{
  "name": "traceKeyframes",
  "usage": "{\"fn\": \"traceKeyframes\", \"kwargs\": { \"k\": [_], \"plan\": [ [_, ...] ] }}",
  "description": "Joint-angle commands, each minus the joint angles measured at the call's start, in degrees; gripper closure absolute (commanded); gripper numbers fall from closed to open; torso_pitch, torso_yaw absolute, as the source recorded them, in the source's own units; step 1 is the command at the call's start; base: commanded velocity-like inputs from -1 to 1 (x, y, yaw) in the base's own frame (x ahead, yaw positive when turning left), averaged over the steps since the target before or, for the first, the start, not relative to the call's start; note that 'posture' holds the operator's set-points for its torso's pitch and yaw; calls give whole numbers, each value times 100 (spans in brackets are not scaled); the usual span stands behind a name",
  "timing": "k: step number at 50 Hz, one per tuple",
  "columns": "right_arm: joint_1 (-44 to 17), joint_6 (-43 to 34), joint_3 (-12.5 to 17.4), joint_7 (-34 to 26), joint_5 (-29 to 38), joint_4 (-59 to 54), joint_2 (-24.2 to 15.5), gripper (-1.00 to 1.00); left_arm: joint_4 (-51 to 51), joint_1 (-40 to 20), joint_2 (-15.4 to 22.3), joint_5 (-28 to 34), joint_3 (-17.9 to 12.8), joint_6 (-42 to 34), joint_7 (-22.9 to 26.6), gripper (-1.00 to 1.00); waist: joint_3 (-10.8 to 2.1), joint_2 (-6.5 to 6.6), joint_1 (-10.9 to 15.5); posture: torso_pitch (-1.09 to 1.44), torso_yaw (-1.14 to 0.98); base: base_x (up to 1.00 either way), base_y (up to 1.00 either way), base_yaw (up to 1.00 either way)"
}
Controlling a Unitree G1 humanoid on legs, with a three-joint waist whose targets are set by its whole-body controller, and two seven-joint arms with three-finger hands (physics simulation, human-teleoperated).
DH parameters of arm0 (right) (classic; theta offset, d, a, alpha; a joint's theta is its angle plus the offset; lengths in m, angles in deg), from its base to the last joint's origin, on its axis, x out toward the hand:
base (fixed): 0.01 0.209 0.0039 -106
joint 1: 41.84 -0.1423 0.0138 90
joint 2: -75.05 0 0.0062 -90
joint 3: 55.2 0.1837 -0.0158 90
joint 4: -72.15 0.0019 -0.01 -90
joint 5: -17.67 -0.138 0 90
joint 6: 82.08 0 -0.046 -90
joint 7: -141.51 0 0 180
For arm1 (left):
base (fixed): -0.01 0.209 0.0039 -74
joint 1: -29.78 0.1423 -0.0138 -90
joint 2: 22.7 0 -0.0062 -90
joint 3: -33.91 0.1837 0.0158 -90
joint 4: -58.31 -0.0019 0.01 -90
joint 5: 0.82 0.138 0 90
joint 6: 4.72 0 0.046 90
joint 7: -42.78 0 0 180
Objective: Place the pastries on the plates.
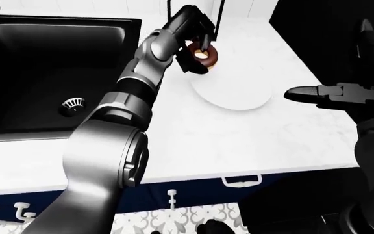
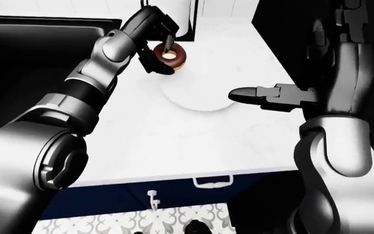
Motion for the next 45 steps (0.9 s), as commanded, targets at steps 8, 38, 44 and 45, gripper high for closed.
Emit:
{"fn": "traceKeyframes", "kwargs": {
  "k": [8, 38, 44, 45],
  "plan": [
    [-76, 246, -352, -381, 204, 217, -3, -100, 258, -253, 37, -66, -39, 147, -70, 100, -230, -20, -312, 33, -29, 0, 0, 0],
    [-64, 191, -519, -969, 848, 276, 406, -100, 274, -113, -60, -258, -26, 112, 379, 100, -349, -91, -1194, 33, -37, 0, 0, 0],
    [-80, 169, -474, -1028, 879, 281, 413, -100, 263, -53, -50, -180, 21, 70, 367, 100, -371, -98, -1249, 33, -37, 0, 0, 0],
    [-88, 172, -476, -1037, 886, 277, 406, -100, 262, -56, -44, -168, 19, 61, 340, 100, -373, -98, -1257, 33, -37, 0, 0, 0]
  ]
}}
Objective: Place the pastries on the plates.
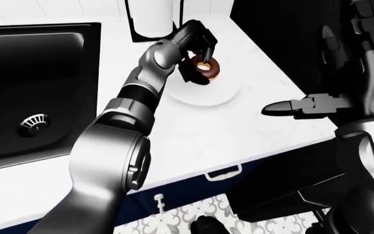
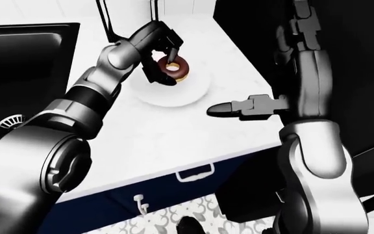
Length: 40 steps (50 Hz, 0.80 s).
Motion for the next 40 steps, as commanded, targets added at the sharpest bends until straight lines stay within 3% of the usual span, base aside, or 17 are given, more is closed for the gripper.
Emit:
{"fn": "traceKeyframes", "kwargs": {
  "k": [1, 8, 16, 25, 28, 33, 36, 40],
  "plan": [
    [-133, 164, 65, 11, 51, 115, -61, -100, 262, -273, 64, -35, -43, 103, -132, 100, -220, -10, 0, 33, -37, 0, 0, 0],
    [-132, 198, 39, -13, 110, 80, -38, -100, 255, -233, 90, 77, -21, 13, -218, 100, -228, -10, -47, 33, -37, 0, 0, 0],
    [-116, 173, 60, -32, 138, 123, -22, -100, 257, -221, 87, 87, -51, 7, -177, 41, -241, -6, -75, 33, -37, 0, 0, 0],
    [-88, 176, 61, -28, 160, 141, -1, -100, 258, -244, 111, 107, -47, -20, -207, 0, -245, -3, -104, 33, -37, 0, 0, 0],
    [-83, 171, 55, -27, 158, 150, 7, -100, 257, -247, 119, 127, -36, -11, -213, -29, -246, -1, -113, 33, -37, 0, 0, 0],
    [-113, 210, 35, -30, 179, 77, 8, -100, 255, -246, 131, 149, -36, -18, -231, -50, -252, 0, -127, 33, -37, 0, 0, 0],
    [-136, 247, -3, -26, 200, 21, 24, -100, 254, -242, 138, 172, -28, -12, -221, -96, -257, 1, -136, 33, -37, 0, 0, 0],
    [-172, 206, 9, -33, 196, 35, 6, -100, 255, -252, 148, 194, -26, -19, -239, -100, -264, 1, -141, 33, -37, 0, 0, 0]
  ]
}}
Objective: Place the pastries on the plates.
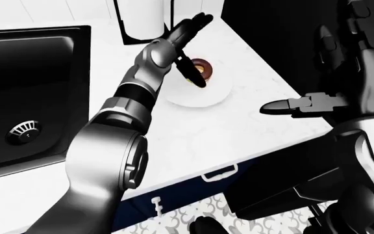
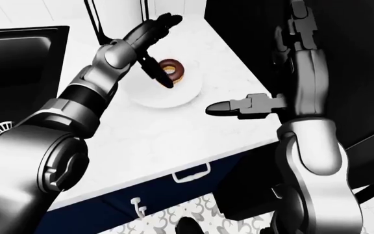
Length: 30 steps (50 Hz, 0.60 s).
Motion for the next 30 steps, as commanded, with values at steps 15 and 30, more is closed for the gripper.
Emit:
{"fn": "traceKeyframes", "kwargs": {
  "k": [15, 30],
  "plan": [
    [-85, 225, -79, 58, 143, 117, 19, -100, 285, -572, 282, -252, -149, 102, -270, -100, -194, -4, -19, 33, -37, 0, 0, 0],
    [-220, 388, -278, -64, 449, -125, 182, -100, 420, -852, 707, -701, -126, 40, -464, -100, -166, 54, 31, 33, -34, 0, 0, 0]
  ]
}}
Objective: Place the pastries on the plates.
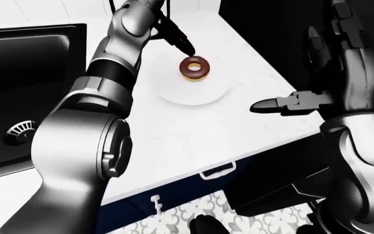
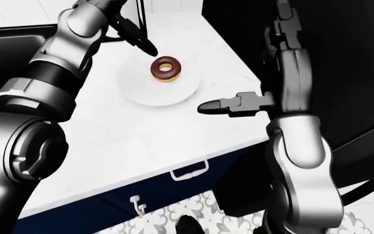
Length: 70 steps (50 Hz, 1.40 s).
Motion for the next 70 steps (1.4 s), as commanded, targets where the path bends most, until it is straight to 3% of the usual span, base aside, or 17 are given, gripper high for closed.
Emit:
{"fn": "traceKeyframes", "kwargs": {
  "k": [1, 15, 26, 34, 45, 57, 70],
  "plan": [
    [-135, 185, 66, 3, 47, 127, -48, -100, 276, -280, 111, -115, -9, 103, -89, -100, -215, 9, 15, 33, -33, 0, 0, 0],
    [-691, 253, -27, 11, 59, -323, -97, -100, 703, -218, 606, -306, 173, -50, -90, -100, -135, 87, 262, 33, -26, 0, 0, 0],
    [-764, 514, -271, 9, 181, -611, 56, -100, 1798, -109, 848, -376, 321, -687, 275, -100, -33, 139, 562, 33, -21, 0, 0, 0],
    [-814, 638, -308, -45, 300, -774, 152, -100, 3489, 486, 943, -557, 235, -1559, 636, -100, 10, 206, 801, 33, -17, 0, 0, 0],
    [-910, 690, -374, -91, 394, -870, 248, -100, 6635, 1585, 944, -816, 45, -3526, 1212, -100, 79, 274, 1151, 32, -12, 0, 0, 0],
    [-904, 736, -408, -91, 437, -913, 293, -100, 8079, 2239, 1222, -711, 1, -4490, 1493, -100, -137, 331, 1515, 23, -12, 0, 0, 0],
    [-797, 781, -399, -109, 477, -879, 329, -100, 8271, 2354, 1206, -681, 15, -4587, 1510, -100, -483, 346, 1744, 13, -12, 0, 0, 0]
  ]
}}
